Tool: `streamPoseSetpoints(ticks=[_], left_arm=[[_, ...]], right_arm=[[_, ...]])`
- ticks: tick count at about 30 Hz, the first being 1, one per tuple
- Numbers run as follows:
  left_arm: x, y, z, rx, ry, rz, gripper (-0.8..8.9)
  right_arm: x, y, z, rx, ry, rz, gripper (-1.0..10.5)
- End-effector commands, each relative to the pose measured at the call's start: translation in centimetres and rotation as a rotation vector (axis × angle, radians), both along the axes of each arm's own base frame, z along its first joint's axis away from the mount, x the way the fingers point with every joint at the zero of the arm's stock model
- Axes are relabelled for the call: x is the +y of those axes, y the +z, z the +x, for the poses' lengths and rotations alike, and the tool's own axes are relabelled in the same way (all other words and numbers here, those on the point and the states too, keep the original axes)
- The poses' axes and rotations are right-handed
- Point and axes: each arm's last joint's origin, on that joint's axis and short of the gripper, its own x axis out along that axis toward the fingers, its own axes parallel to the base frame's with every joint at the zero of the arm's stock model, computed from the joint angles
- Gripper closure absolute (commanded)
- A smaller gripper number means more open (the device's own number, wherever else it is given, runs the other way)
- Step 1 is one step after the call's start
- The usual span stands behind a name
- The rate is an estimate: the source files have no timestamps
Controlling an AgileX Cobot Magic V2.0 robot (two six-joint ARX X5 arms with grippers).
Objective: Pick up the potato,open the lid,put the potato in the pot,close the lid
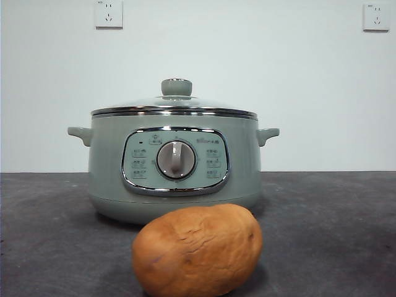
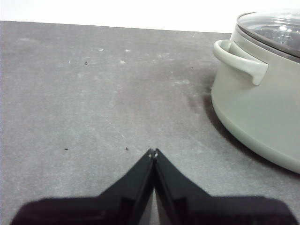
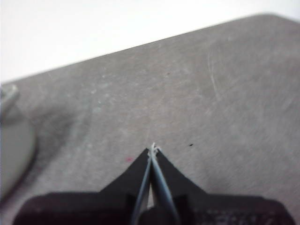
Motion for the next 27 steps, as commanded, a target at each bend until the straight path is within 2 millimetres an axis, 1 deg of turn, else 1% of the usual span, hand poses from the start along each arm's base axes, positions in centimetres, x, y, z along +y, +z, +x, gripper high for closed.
streamPoseSetpoints(ticks=[1,5,9,14,18,21,27], left_arm=[[0.0,0.1,0.0,0.000,0.004,-0.007,8.18],[0.0,1.7,-0.1,-0.033,0.009,-0.034,8.18],[0.0,4.4,-0.2,-0.073,0.009,-0.042,8.19],[0.0,8.1,-0.1,-0.047,-0.016,-0.047,8.19],[-0.3,10.7,0.3,0.010,-0.083,-0.061,8.13],[-0.4,12.1,0.8,0.064,-0.114,-0.070,8.13],[-0.5,13.6,2.1,0.178,-0.105,-0.089,8.12]], right_arm=[[0.0,0.7,-0.1,-0.024,-0.013,0.136,9.5],[0.0,2.7,-0.5,-0.081,-0.014,0.164,9.6],[0.1,5.0,-0.9,-0.128,-0.009,0.163,9.6],[0.2,8.1,-1.2,-0.121,0.038,0.167,9.5],[0.4,10.5,-1.2,-0.022,0.096,0.179,9.5],[0.4,12.0,-0.9,0.089,0.105,0.187,9.5],[0.5,14.4,0.1,0.303,0.136,0.185,9.4]])
